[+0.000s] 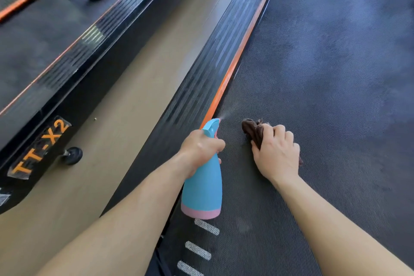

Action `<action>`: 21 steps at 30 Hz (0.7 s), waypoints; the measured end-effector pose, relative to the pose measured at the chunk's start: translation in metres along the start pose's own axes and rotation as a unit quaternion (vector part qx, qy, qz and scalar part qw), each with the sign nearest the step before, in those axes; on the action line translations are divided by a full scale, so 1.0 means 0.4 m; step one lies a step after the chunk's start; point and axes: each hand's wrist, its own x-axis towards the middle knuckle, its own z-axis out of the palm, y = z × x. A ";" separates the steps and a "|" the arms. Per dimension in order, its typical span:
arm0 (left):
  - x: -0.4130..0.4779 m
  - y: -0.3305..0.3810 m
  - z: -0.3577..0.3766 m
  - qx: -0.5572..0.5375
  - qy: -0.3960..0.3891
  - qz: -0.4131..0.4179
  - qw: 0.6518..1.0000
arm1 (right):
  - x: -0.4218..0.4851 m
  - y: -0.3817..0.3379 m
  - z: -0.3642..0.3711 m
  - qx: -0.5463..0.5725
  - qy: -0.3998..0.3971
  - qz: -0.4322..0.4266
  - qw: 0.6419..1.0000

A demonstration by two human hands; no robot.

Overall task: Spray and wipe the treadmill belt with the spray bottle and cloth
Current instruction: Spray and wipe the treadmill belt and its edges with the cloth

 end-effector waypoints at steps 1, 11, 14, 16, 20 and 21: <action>-0.001 -0.002 -0.002 -0.005 0.003 0.006 1.000 | 0.002 -0.003 -0.002 0.004 -0.004 0.005 1.000; 0.049 -0.003 -0.053 -0.036 0.022 0.068 0.997 | 0.267 -0.105 -0.001 0.018 -0.026 -0.053 0.998; 0.067 0.002 -0.073 -0.112 0.012 0.077 0.991 | 0.321 -0.156 0.015 0.008 -0.041 -0.040 0.998; 0.080 0.005 -0.087 -0.141 0.009 0.079 0.987 | 0.273 -0.165 0.021 -0.010 -0.016 -0.057 0.998; 0.106 0.019 -0.097 -0.153 0.016 0.087 0.984 | 0.137 -0.115 0.030 -0.037 0.019 -0.224 0.974; 0.112 0.024 -0.091 -0.149 0.020 0.088 0.985 | 0.147 -0.104 0.031 -0.036 0.020 -0.244 0.969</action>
